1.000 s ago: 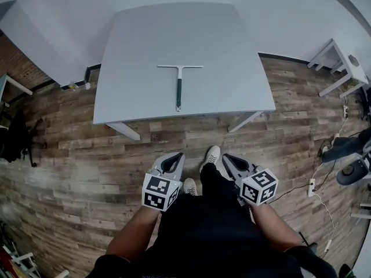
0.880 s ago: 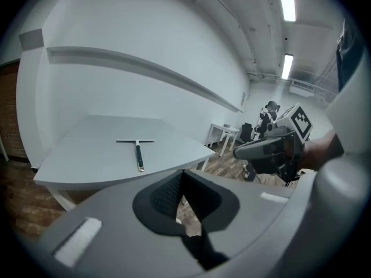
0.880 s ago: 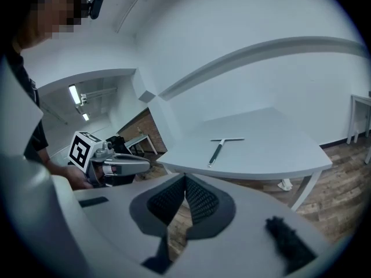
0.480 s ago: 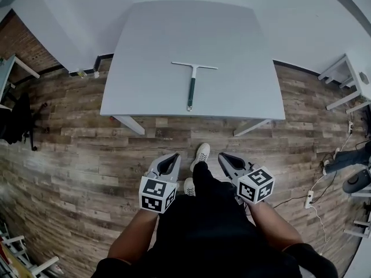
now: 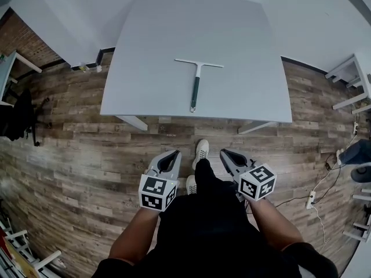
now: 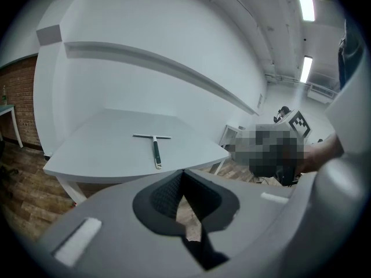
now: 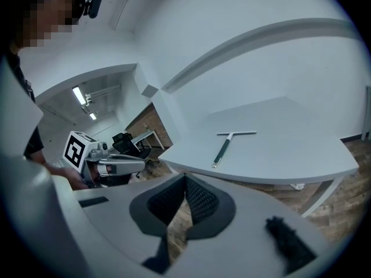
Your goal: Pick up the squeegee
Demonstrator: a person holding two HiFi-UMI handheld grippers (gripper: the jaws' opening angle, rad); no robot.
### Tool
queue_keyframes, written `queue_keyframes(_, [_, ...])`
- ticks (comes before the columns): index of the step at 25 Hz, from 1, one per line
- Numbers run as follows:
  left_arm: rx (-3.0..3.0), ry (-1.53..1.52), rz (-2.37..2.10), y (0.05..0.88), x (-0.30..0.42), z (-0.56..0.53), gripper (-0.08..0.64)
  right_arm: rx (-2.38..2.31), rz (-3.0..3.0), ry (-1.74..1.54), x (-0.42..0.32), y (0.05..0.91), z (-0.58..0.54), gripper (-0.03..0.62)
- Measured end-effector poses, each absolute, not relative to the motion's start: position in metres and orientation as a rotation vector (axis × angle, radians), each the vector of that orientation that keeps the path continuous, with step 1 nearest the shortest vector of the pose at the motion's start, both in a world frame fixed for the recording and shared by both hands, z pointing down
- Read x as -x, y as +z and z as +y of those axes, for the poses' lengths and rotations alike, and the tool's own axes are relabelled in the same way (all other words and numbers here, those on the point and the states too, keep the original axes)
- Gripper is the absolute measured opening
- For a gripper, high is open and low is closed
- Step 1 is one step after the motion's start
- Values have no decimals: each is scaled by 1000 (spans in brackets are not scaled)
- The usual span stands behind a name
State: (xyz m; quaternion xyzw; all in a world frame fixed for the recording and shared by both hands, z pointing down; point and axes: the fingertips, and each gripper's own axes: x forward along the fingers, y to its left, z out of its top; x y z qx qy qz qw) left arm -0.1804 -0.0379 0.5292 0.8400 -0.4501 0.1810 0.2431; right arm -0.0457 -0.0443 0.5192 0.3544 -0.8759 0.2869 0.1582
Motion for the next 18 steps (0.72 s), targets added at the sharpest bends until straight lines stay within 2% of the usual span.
queue_keyframes(18, [-2245, 552, -1293, 535, 197, -120, 6, -892, -2530, 815, 68, 529, -147, 5])
